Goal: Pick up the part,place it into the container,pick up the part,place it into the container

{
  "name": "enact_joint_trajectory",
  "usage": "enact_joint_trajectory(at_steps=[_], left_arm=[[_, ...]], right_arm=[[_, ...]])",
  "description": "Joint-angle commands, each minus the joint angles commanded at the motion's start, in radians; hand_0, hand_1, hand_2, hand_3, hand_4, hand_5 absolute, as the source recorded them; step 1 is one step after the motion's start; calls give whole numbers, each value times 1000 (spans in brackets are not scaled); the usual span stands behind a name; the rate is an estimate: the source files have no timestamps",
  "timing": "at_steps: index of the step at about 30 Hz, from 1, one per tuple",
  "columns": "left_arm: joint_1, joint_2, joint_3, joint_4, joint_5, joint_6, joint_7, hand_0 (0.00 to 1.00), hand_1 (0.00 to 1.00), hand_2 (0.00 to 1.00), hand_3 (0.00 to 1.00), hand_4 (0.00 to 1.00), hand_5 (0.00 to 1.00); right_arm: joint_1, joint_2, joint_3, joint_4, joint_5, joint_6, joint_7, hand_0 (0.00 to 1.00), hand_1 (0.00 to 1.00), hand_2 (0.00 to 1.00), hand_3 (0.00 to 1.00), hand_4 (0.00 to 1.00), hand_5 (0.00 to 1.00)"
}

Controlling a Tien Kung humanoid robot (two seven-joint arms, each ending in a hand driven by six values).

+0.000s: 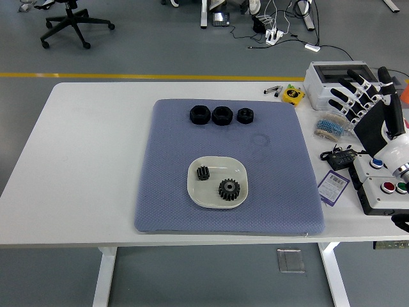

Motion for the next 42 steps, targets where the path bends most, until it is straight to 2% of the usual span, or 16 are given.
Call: enact_joint_trajectory(at_steps=[8,19,42], left_arm=[[2,4,-14,0,10,-2,-2,954,955,932,650,610,715],[6,13,-10,0,11,-6,-3,947,951,929,647,601,717],[9,17,-6,0,-28,4,-21,949,946,922,643,598,717]], right_arm=[[-24,5,-2,-4,-26,-4,8,977,900,921,927,998,915],[-48,12,-5,-10,-44,19,-15,998,907,906,901,998,924],[-53,8,-11,-17,-28,3,-15,998,890,873,857,998,921]])
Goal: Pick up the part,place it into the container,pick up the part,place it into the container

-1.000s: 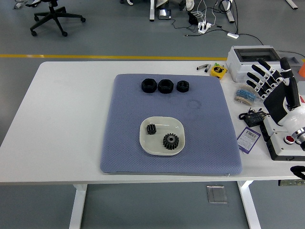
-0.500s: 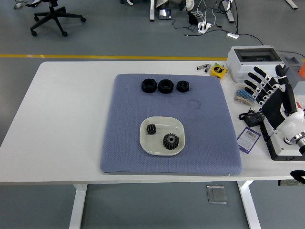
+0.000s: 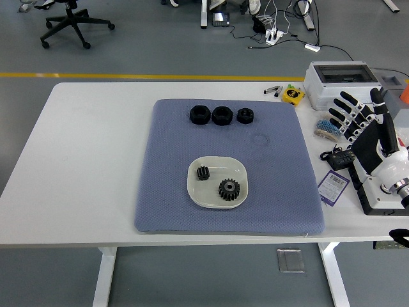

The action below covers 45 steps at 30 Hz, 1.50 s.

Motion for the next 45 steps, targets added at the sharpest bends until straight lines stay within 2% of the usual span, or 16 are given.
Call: enact_joint_trajectory(at_steps=[30,31,45], left_arm=[[4,1,-5,0,15,0,4,950,944,919,634,595,716],[4,1,-6,0,16,0,4,950,941,918,631,595,715],[7,2,-12,0,24,3,7,950,940,917,631,593,713]], right_arm=[[-10,-2,5,-3,11,2,-12,992,866,854,873,998,904],[-10,-2,4,-3,11,3,-13,967,852,835,870,998,899],[-10,-4,-6,-5,17,0,-14,940,830,816,872,998,893]])
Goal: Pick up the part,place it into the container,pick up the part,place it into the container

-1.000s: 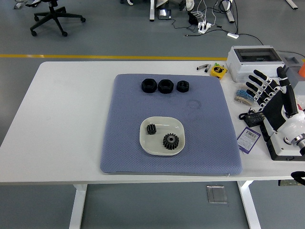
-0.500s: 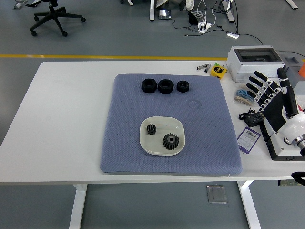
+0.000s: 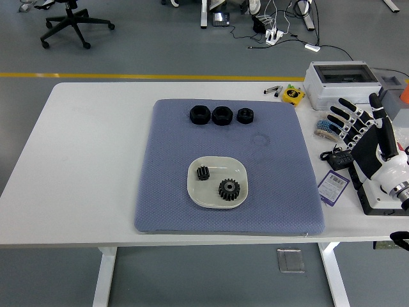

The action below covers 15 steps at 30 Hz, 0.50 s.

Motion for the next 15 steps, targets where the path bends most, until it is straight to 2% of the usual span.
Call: enact_joint_trajectory(at_steps=[15], left_arm=[[9,2,-7,0,20,-1,5,949,939,915,630,591,709]], right_arm=[[-3,-1,-7,1,-3,0,-2,938,827,812,870,998,876]])
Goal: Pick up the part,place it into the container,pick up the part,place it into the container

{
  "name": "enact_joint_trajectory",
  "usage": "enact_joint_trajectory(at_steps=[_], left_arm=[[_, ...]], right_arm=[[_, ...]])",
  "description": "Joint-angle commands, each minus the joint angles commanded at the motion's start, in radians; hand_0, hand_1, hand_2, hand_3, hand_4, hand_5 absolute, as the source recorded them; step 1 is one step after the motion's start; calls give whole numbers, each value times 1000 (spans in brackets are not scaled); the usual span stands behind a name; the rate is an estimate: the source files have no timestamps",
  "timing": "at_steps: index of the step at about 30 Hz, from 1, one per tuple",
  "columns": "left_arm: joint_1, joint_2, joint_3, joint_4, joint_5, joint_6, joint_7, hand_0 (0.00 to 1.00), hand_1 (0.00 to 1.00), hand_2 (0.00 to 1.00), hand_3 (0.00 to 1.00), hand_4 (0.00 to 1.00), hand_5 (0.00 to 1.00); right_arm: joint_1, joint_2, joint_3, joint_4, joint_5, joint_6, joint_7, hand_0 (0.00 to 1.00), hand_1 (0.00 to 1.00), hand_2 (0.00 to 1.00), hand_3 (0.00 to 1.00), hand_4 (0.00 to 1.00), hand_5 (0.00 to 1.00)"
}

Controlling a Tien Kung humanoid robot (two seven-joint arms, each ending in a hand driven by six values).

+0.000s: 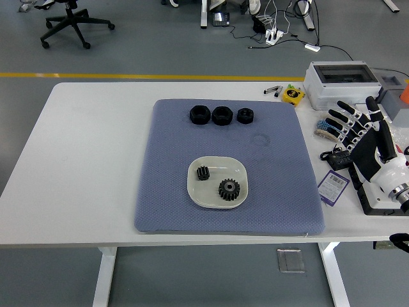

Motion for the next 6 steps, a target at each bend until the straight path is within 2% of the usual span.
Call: enact_joint_trajectory(at_steps=[6], left_arm=[[1,1,2,0,-2,-1,-1,949,939,915,630,590,708]], right_arm=[[1,-1,-1,1,-1,1,-1,937,827,812,871,998,869]])
